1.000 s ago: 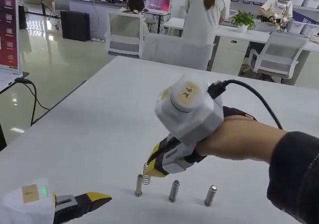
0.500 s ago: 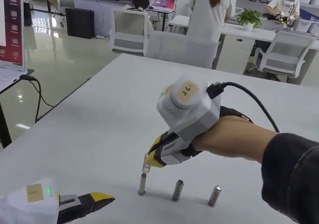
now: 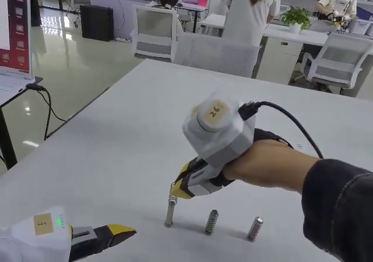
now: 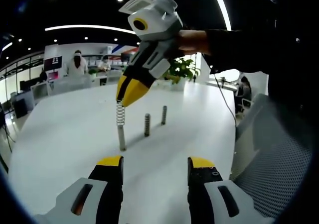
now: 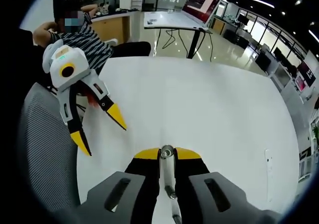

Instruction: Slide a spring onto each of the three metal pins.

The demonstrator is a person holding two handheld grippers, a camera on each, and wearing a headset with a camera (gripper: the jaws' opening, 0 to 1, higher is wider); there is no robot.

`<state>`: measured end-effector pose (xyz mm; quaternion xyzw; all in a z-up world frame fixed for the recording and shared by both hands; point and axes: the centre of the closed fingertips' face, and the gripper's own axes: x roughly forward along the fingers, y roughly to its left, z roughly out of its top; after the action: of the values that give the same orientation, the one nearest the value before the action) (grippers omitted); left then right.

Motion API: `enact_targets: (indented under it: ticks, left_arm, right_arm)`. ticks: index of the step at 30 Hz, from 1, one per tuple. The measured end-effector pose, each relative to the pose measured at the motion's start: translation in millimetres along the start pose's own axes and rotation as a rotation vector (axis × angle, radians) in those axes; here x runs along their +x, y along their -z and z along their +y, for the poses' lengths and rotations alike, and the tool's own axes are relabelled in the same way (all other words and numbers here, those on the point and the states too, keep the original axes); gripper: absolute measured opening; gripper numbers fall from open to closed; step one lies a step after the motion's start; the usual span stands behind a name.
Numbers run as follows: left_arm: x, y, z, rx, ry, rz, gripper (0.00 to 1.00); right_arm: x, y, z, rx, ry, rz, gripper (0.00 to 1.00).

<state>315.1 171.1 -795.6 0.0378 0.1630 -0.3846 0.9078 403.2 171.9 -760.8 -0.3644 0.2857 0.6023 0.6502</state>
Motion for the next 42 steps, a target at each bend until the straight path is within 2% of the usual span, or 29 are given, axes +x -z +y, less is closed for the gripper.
enact_targets:
  ticks: [20,42]
  left_arm:
    - [-1.4,4.2,2.6,-0.009,0.005,0.006,0.45]
    - [-0.7,10.1,3.9,-0.023,0.0,0.018,0.45]
  right_arm:
    - [13.7,7.1,1.3,0.011,-0.017,0.027,0.07]
    - [41.1,27.3,10.1,0.027,-0.055,0.061,0.07]
